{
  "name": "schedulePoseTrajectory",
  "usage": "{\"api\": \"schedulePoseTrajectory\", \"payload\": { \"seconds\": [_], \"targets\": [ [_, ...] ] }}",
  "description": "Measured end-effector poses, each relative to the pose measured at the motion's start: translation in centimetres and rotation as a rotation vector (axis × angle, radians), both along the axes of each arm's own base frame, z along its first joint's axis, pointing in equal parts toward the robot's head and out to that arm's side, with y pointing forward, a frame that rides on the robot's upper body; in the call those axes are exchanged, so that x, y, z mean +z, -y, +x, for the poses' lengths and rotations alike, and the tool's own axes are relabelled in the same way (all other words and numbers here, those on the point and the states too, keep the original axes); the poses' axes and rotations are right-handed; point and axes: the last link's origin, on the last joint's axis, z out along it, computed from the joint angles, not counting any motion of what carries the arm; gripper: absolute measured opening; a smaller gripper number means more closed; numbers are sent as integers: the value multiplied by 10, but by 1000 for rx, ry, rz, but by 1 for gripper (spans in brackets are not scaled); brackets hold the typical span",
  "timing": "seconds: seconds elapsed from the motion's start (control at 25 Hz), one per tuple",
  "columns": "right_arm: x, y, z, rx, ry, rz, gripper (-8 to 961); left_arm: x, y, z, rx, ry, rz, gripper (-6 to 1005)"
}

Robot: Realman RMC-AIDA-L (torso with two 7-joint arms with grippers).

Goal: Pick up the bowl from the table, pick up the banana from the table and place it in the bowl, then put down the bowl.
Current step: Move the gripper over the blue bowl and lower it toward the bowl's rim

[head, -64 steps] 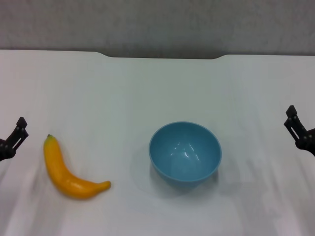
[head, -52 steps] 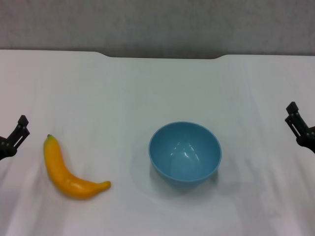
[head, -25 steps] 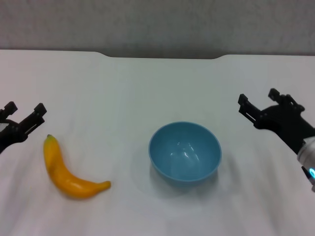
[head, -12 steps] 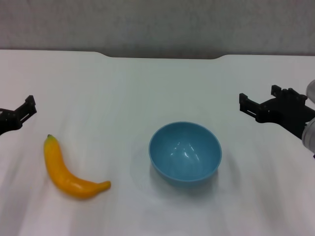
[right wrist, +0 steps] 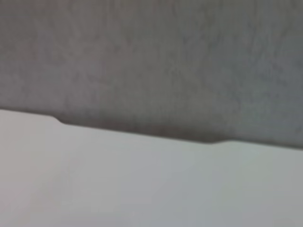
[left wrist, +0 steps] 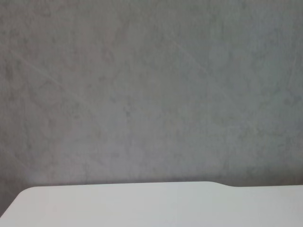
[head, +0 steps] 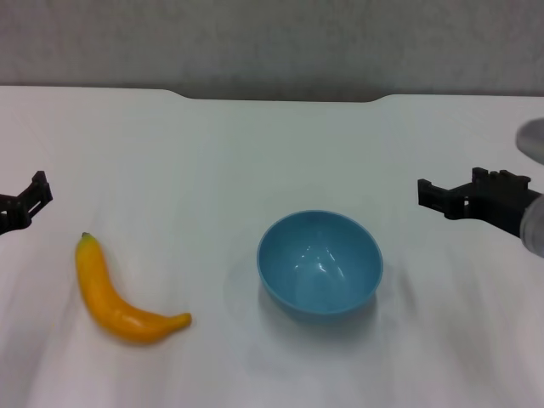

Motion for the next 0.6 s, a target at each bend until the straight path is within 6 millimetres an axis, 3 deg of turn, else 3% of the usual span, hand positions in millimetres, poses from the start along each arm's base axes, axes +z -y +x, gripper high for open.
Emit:
{"api": "schedulePoseTrajectory", "payload": {
  "seconds": [0.24, 0.6],
  "targets": [
    [-6, -13, -8, -42, 25, -67, 840, -4, -2, -3, 6, -9, -11, 891],
    [-34, -7, -1, -119, -67, -136, 839, -3, -4, -8, 28, -30, -2, 891]
  ]
}}
